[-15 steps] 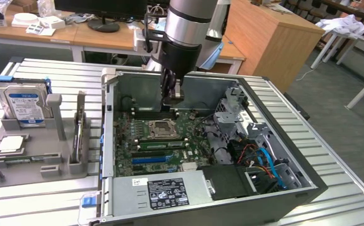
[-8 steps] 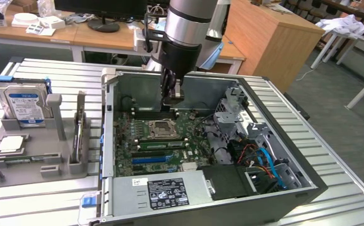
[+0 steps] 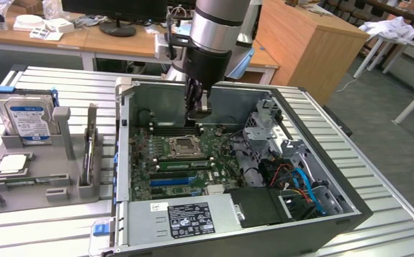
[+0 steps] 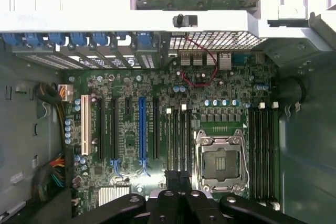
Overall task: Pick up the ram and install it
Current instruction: 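Press down the ram until it locks into place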
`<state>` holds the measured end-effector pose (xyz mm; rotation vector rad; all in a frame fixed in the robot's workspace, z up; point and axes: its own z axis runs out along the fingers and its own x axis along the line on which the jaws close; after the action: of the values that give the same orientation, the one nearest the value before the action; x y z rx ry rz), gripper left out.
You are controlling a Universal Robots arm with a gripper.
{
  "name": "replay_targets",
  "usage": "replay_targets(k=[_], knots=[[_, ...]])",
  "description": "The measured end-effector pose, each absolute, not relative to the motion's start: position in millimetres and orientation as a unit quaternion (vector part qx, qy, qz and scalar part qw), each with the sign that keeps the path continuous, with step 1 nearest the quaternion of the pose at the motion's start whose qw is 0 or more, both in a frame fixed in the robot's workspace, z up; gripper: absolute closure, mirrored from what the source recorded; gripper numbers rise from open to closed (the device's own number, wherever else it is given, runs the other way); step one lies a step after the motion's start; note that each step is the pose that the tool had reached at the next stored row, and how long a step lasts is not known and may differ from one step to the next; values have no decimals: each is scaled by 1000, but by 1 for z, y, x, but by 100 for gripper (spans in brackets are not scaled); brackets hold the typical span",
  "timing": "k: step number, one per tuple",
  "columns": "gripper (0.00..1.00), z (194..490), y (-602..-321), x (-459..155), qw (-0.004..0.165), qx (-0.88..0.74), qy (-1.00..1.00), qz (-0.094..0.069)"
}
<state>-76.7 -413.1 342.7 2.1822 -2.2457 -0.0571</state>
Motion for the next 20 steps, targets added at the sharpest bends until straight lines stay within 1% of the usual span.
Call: replay_targets(k=[20], knots=[[89,343,-413,-52,6,697,-717,-20]])
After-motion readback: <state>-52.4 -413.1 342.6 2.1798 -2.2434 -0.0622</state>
